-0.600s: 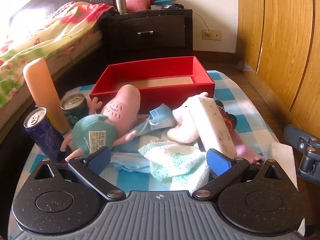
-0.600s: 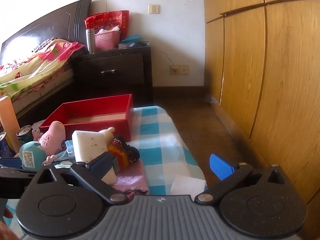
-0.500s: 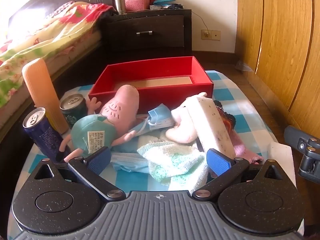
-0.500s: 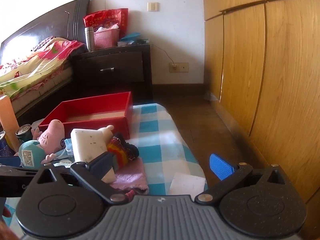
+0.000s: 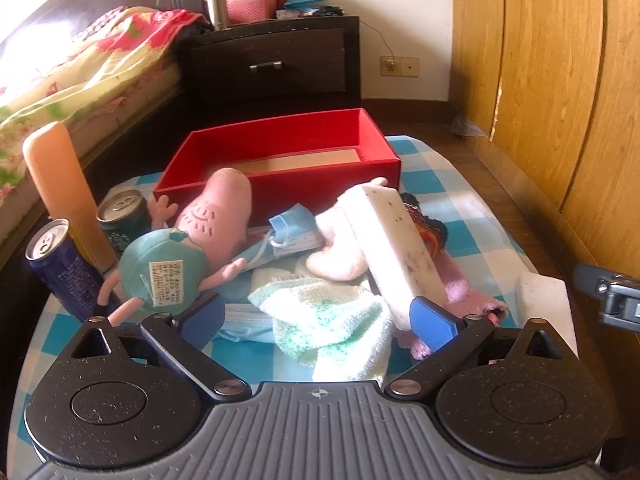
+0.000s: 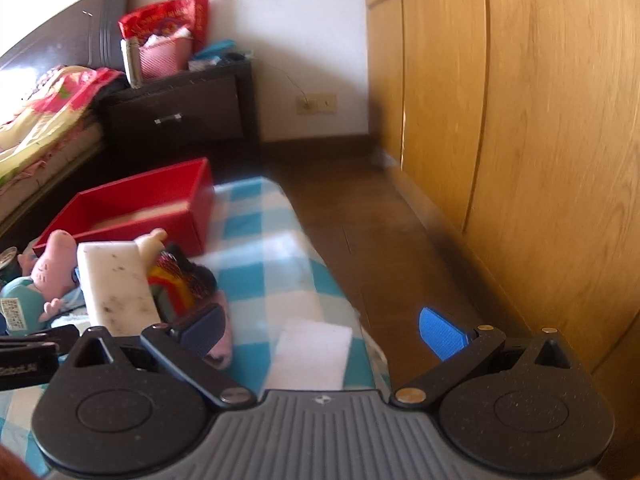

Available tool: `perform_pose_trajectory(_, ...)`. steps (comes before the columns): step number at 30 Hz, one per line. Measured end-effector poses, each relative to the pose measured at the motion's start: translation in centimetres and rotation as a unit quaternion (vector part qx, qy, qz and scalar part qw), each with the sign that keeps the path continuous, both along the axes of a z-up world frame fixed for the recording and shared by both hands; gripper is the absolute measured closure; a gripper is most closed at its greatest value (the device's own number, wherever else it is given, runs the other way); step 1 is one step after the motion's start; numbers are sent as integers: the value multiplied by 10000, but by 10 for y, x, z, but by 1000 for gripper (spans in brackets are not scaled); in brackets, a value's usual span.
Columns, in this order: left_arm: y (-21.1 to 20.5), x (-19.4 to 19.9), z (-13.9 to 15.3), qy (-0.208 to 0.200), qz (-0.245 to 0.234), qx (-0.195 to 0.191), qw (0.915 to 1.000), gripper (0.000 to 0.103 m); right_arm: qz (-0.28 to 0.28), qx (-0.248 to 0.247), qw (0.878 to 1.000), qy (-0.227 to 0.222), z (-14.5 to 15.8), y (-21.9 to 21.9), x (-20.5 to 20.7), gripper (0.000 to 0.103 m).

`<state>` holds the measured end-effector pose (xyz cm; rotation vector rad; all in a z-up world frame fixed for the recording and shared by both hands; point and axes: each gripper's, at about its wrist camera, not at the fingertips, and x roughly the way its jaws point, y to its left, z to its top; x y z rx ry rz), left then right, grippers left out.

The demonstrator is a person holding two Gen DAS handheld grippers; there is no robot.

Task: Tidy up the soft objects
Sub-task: 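Grasp the white foam block with the left gripper while the right gripper approaches the white foam pad, then close the right gripper on the flat white foam pad while the left gripper lifts the block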

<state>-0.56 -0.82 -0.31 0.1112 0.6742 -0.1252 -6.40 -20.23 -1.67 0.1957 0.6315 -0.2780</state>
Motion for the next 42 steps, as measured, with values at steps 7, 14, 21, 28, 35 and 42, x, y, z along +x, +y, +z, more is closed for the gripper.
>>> perform_pose_trajectory(7,-1,12,3,144,-4,-368,9992,8,143,-35,9987,491,-22,-1,10,18)
perform_pose_trajectory(14,-18,37,7,181,-35,-559,9983,8,167,60,9966,800,-34,-2,18,18)
perform_pose_trajectory(21,-36,58,-1,528,71,-567,9970,7,185,348,9947,948,-37,-9,25,18)
perform_pose_trajectory(28,-45,87,-21,1192,381,-882,9882,40,188,481,9942,948,-37,-17,25,19)
perform_pose_trajectory(35,-25,88,-31,1683,381,-1224,9774,71,103,459,9928,1105,-44,-27,30,19)
perform_pose_trajectory(42,-5,76,-11,1596,169,-1318,9782,84,32,601,9912,1180,-49,-30,34,19)
